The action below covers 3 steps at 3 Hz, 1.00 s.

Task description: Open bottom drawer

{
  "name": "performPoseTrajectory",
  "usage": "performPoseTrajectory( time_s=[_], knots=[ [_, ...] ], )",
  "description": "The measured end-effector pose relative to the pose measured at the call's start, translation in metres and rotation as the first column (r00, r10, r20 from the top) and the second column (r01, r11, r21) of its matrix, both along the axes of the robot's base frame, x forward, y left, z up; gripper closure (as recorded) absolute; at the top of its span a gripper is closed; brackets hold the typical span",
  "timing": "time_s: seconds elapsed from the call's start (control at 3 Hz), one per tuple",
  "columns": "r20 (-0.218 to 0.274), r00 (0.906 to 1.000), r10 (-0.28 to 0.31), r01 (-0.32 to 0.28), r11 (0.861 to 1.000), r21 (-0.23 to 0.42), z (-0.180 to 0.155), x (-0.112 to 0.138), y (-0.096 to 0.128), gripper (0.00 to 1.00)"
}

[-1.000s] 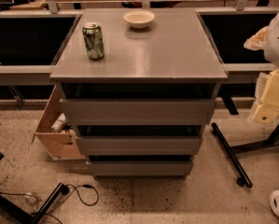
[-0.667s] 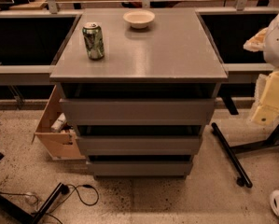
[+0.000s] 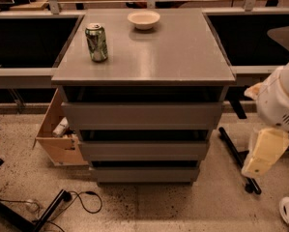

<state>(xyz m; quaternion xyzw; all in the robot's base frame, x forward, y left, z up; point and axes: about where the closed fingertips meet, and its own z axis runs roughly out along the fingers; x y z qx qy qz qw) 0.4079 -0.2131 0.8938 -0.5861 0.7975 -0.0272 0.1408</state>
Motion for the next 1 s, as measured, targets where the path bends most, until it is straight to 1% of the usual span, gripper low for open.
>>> performPoseTrajectory(
  time_s=[0.33,0.67,1.0],
  knots=[
    [-0.044,0.9987,-0.024,0.021,0.997,-0.080,-0.060,-0.018,-0.004,0.00],
    [-0.084,0.9959,-0.034,0.023,0.990,-0.138,-0.120,-0.024,-0.010,0.00],
    [-0.099,0.9947,-0.026,0.012,0.990,-0.141,-0.184,-0.011,-0.007,0.00]
  ],
)
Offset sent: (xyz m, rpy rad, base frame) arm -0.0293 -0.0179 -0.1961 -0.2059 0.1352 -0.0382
